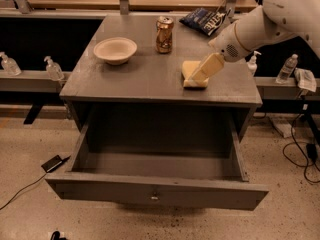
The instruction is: Place sponge into top drawer
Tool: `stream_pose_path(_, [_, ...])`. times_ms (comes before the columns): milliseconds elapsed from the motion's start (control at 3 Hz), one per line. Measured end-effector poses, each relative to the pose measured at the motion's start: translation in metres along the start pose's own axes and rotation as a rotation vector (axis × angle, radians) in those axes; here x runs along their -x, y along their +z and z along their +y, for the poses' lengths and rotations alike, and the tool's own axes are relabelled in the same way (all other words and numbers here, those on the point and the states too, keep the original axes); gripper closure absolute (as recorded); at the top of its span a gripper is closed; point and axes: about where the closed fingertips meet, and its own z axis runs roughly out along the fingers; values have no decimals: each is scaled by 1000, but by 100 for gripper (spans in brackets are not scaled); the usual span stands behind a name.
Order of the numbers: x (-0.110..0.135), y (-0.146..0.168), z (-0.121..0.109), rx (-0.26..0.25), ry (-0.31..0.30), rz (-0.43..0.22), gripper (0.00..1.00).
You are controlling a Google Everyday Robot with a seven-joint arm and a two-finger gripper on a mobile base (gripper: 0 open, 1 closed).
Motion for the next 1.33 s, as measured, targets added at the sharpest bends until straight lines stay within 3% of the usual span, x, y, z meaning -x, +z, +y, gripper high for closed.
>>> stream_pose_path(333, [-7, 34, 5, 34, -45, 36, 0])
stream_pose_path(667, [-34, 62, 1, 7, -65, 140, 20])
stream_pose_path(1333, [-34, 58, -2, -2, -65, 164, 67])
